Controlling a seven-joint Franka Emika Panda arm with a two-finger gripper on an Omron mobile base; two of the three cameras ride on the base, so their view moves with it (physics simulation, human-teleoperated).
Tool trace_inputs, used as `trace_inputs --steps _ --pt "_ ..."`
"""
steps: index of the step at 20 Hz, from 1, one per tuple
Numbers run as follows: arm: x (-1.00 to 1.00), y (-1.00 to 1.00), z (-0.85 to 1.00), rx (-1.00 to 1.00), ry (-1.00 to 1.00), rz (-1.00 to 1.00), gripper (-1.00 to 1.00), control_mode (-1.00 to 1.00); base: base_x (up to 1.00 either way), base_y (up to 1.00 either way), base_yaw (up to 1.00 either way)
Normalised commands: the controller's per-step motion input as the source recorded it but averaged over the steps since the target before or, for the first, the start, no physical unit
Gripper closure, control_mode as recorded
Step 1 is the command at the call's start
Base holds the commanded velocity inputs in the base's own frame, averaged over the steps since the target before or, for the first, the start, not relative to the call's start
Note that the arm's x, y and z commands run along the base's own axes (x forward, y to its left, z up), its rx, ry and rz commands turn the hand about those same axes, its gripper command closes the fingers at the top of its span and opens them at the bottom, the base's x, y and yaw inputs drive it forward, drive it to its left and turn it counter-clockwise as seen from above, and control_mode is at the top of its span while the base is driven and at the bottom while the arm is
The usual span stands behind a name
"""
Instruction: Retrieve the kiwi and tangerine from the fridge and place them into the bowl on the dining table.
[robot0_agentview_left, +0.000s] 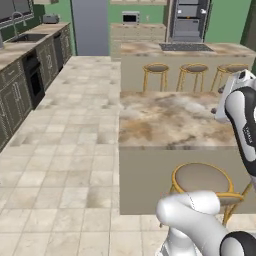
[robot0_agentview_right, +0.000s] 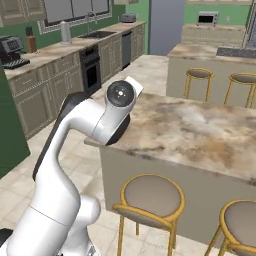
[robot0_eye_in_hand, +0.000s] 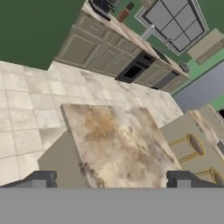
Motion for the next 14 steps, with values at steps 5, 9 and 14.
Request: trace_inputs --steps 5,9,14 --pt "0.0 0.0 0.0 0.0 0.0 0.0 -1.0 1.0 0.5 1.0 0.0" --pt "0.0 0.0 0.0 0.0 0.0 0.0 -1.0 1.0 0.73 1.0 0.0" --pt "0.0 0.0 0.0 0.0 0.0 0.0 -1.0 1.0 0.85 1.0 0.0"
